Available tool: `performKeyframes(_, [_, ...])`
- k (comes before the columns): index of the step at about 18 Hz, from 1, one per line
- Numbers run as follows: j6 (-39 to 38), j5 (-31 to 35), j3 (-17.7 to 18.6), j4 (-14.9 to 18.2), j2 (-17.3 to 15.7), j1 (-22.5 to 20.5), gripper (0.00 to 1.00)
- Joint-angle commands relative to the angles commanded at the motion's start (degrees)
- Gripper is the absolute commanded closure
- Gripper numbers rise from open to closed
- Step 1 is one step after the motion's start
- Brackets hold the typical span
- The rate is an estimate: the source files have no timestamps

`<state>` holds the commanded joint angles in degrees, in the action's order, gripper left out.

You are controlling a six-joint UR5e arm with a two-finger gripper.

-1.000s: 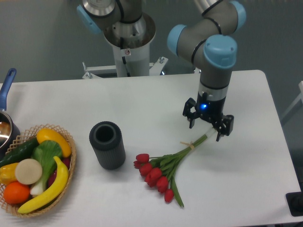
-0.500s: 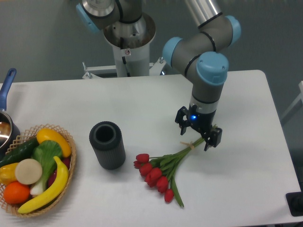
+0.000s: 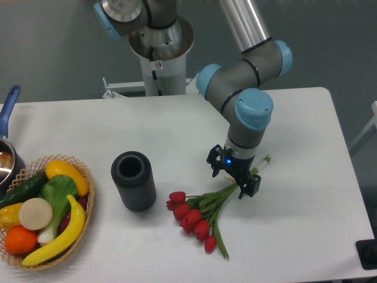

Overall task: Pick up the flowers from the table
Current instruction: 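Lower the gripper onto the tulip stems and close it around them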

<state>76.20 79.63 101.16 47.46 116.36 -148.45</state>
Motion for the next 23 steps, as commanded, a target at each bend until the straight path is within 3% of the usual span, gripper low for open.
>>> performKeyframes(12, [-7.6,-0.2,-0.5,-0.1,2.5,1.6,0.00])
performKeyframes(23, [-8.0,-1.5,-0.5,0.0,3.5,1.6,0.00])
